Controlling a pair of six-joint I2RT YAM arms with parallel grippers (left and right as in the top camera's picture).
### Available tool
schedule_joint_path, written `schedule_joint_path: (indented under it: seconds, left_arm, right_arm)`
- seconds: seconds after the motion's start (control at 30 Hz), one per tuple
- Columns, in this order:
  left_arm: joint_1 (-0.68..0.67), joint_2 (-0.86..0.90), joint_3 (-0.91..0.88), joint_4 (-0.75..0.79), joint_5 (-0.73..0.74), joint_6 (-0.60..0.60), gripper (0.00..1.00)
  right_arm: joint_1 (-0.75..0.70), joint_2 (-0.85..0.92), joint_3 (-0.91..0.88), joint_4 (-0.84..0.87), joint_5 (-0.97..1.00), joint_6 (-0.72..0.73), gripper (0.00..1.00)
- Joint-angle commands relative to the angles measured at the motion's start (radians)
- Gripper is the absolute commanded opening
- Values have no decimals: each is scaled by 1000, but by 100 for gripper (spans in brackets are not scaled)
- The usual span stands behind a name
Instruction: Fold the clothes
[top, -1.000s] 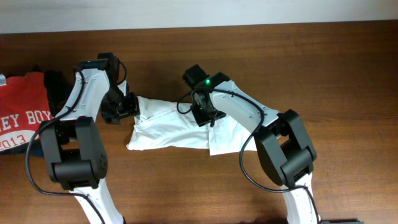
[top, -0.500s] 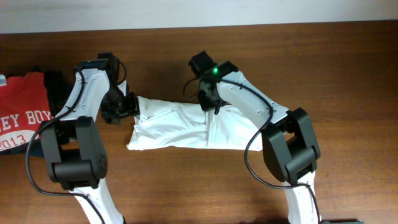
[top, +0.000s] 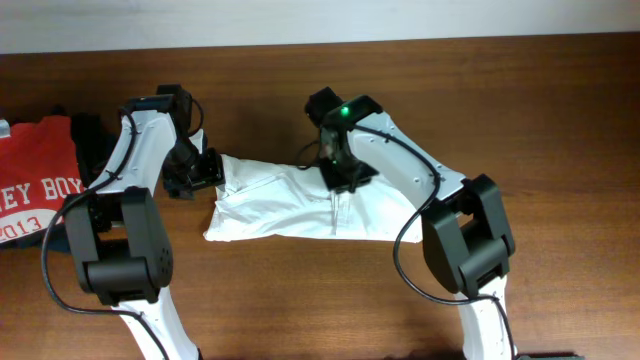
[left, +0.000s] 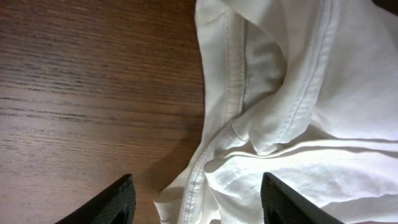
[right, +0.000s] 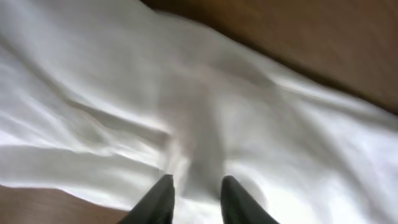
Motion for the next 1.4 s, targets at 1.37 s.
schedule_joint_path:
  seconds: [1.37]
  left_arm:
    - [3, -23, -267, 225, 300, 256, 68]
  right_arm:
    - [-270, -248, -24, -194, 32, 54, 37]
